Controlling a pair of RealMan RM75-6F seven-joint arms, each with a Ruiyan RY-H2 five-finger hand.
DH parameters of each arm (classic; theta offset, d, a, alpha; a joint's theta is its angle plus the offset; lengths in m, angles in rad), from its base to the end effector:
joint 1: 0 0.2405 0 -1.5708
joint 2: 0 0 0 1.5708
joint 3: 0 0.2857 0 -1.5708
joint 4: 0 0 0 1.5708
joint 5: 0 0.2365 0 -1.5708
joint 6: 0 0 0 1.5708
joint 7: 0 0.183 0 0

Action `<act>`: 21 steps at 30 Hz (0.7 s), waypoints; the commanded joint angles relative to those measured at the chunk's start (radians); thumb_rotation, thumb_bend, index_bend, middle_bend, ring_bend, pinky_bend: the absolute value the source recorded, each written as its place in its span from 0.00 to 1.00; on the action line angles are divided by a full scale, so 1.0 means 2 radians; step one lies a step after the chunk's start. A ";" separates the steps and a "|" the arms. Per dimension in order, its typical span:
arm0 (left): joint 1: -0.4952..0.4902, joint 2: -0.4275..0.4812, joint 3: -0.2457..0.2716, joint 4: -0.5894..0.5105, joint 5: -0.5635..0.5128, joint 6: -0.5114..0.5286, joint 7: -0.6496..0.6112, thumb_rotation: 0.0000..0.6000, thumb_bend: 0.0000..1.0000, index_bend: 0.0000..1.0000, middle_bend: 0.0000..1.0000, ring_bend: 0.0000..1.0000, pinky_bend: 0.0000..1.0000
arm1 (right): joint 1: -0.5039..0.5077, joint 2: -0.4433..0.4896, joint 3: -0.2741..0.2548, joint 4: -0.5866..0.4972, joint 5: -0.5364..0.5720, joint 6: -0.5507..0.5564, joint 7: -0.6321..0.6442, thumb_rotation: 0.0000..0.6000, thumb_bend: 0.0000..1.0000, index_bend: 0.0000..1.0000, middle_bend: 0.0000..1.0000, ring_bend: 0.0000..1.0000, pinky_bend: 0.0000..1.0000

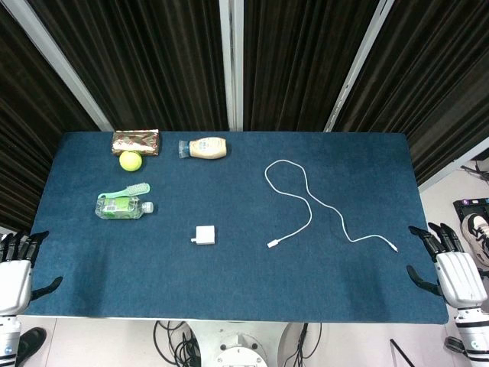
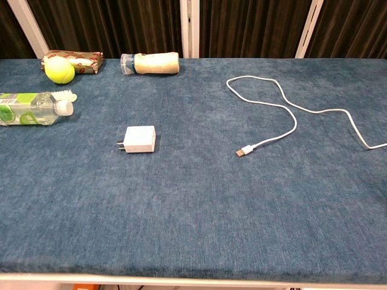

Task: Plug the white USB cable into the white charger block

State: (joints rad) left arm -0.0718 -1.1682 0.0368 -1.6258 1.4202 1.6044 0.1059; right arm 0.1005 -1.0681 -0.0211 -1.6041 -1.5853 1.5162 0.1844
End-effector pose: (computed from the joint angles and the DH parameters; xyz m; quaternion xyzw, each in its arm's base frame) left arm -0.3564 0.1983 0.1392 -0.5714 -0.3860 -0.3608 0.6280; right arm -0.3417 -0.2128 0.1538 0.6034 -0.4156 0.4288 0.5285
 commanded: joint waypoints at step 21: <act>0.007 0.000 -0.011 -0.006 0.012 -0.031 -0.005 1.00 0.12 0.13 0.16 0.03 0.00 | 0.204 -0.063 0.054 -0.039 0.022 -0.296 -0.073 1.00 0.33 0.06 0.27 0.07 0.01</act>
State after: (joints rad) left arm -0.0578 -1.1686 0.0143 -1.6384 1.4439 1.5426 0.0965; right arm 0.4062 -1.1248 0.0383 -1.6777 -1.5967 1.0442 0.0843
